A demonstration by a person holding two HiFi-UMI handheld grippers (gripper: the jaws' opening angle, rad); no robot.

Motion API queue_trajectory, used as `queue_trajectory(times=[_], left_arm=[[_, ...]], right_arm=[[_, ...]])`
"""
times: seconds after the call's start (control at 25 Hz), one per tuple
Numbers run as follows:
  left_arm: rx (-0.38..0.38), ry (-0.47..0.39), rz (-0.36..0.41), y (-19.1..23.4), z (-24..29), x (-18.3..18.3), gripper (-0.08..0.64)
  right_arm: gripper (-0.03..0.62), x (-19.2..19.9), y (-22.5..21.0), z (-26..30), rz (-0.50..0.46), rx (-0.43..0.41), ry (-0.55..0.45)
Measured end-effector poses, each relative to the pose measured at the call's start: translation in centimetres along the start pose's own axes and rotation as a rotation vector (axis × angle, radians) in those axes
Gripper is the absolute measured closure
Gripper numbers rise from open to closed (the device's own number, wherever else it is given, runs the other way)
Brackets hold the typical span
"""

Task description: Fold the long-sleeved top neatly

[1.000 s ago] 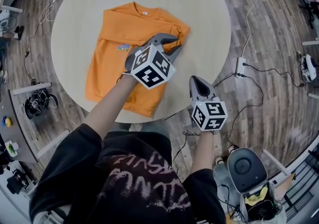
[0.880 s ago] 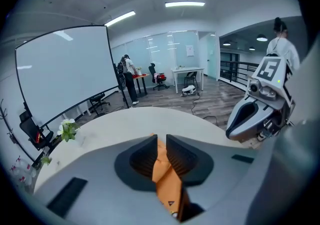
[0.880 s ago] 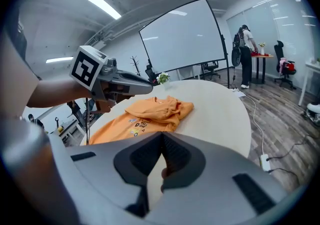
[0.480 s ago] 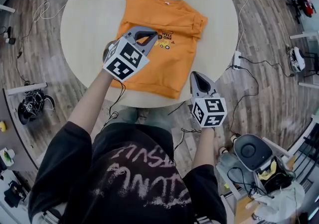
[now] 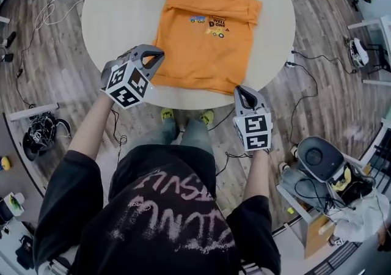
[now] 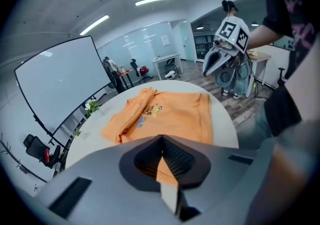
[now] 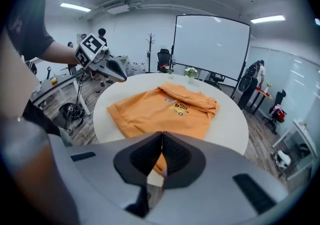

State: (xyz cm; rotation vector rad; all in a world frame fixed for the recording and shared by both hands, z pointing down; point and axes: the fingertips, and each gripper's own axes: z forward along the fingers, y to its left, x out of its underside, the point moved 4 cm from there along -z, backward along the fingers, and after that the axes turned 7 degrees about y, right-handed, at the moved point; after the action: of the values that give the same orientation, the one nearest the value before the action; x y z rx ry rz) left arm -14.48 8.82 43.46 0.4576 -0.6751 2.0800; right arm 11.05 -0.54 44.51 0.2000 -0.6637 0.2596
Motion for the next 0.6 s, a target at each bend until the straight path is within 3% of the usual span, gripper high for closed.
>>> queue_trajectory(times=[0.24,0.4,0.6], left_arm=[[0.036,0.11,0.126,-4.6,0.2,3.8,0.537],[0.092,0.161,0.126,-7.1,0.6,5.4,0.425],[0.081,0.245,0.212,-9.3,1.8,6.8,0.396]], right_arm=[[0.515,4.3,1.6,0.5,-0.136,-0.012,0.144],[0.435,5.8,2.0,1.7,-0.21,-0.052,0.177],[0.378,7.1,1.7,4.3,-0.363,-0.068,0.222]])
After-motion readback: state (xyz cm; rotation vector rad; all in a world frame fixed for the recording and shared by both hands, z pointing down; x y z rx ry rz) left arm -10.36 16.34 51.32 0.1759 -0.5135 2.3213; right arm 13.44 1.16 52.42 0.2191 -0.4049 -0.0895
